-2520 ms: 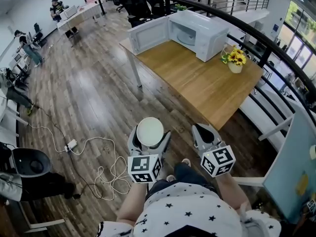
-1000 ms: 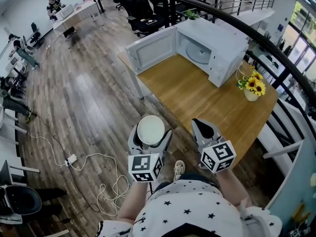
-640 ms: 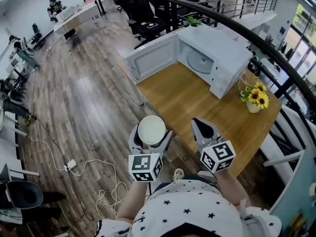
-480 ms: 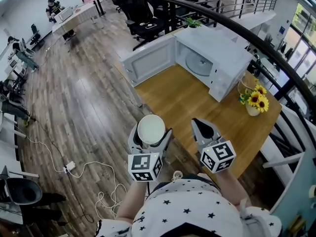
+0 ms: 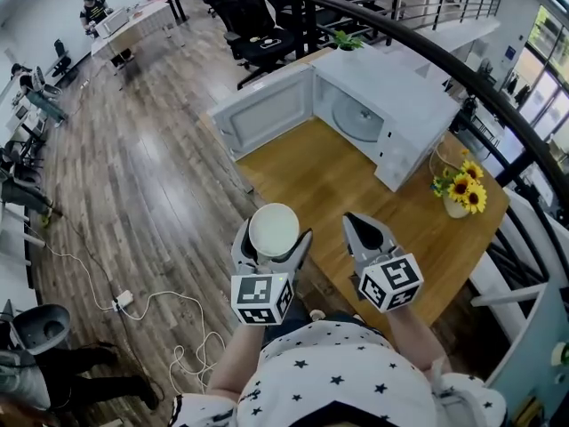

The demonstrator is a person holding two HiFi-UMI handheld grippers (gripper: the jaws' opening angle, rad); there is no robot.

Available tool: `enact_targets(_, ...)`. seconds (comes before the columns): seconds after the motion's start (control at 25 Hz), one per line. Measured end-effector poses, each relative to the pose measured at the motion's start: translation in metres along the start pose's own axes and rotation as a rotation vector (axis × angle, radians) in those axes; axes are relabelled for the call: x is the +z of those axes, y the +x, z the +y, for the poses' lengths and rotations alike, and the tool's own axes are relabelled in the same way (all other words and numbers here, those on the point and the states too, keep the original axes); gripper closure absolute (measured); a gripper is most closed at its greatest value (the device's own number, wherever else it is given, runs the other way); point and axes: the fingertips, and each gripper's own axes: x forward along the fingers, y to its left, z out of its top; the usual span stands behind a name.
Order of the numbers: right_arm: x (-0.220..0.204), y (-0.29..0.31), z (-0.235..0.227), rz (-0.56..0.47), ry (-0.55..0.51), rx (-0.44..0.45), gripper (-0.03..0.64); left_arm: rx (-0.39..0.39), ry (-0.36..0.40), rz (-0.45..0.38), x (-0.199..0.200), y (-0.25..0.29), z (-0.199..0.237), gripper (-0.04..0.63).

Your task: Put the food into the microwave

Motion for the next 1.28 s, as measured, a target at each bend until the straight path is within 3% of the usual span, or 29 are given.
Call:
enact_targets(0.48, 0.004, 0.014, -0.042, -0.005, 0.028, -0.112, 0.612, -0.082, 0.011, 0.025, 0.008, 0.055, 0.0, 0.095)
enact_targets(1.28, 0.031, 0.075, -0.14, -0.052, 0.091, -0.47, 0.612, -0.43, 0.108, 0.111, 0.04, 0.222, -0.003, 0.095)
